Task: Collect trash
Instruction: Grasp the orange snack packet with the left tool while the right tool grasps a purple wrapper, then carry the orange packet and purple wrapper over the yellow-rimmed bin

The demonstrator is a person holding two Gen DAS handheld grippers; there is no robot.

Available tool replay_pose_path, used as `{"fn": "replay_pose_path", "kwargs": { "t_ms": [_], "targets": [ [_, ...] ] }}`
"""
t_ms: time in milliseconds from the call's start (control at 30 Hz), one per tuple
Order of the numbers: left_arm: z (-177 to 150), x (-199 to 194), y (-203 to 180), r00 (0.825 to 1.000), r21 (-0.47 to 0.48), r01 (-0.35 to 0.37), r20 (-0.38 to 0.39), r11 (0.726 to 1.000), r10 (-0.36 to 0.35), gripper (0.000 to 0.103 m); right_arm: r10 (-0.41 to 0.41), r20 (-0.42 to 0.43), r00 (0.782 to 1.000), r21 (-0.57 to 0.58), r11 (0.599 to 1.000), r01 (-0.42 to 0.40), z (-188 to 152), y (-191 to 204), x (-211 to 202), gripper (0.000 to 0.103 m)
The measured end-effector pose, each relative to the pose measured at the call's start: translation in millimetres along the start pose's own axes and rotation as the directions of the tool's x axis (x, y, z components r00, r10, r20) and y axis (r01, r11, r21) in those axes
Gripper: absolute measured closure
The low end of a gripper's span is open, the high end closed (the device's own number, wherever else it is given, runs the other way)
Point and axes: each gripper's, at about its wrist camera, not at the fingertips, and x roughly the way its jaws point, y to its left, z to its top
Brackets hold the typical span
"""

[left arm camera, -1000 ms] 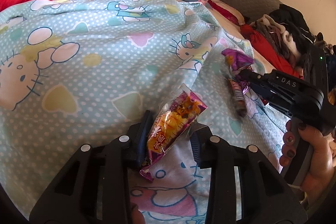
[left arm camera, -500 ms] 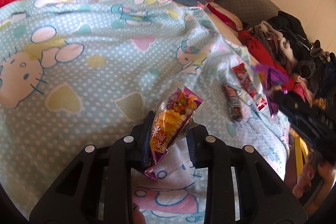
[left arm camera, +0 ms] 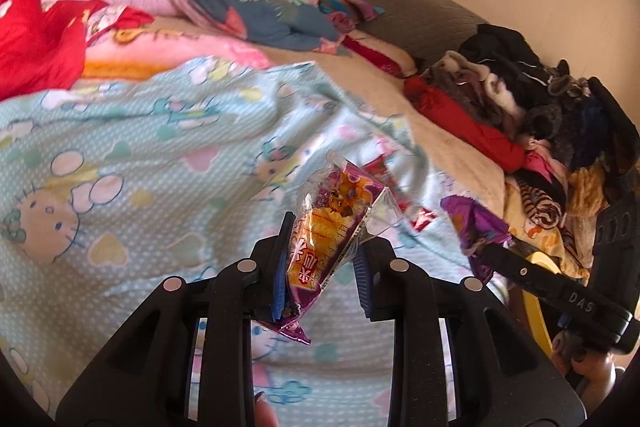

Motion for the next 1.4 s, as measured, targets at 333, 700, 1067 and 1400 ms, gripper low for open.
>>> {"fn": "replay_pose_path", "kwargs": {
  "t_ms": [333, 700, 1067, 1400],
  "targets": [
    [3.5, -4.9, -42.1, 0.998, 0.063, 0.065, 0.0, 0.996, -0.065, 0.083, -0.045, 0.038, 0.998, 0.013, 0.999, 0.045, 2.9, -13.2, -38.1, 0.087],
    [-2.9, -16.7, -102.6, 0.988, 0.169, 0.155, -0.005, 0.973, -0.157, 0.083, -0.103, 0.092, 0.99, 0.022, 0.995, 0.101, 3.0, -31.4, -91.6, 0.087],
    [-8.6, -26.8, -147.0, 0.978, 0.237, 0.205, -0.009, 0.95, -0.209, 0.083, -0.142, 0.134, 0.981, 0.081, 0.988, 0.132, -1.6, -58.9, -136.6, 0.087],
    [-18.0, -28.0, -172.1, 0.971, 0.267, 0.235, -0.032, 0.935, -0.235, 0.083, -0.192, 0.153, 0.969, 0.131, 0.976, 0.173, -6.9, -87.5, -166.3, 0.087]
  ]
}}
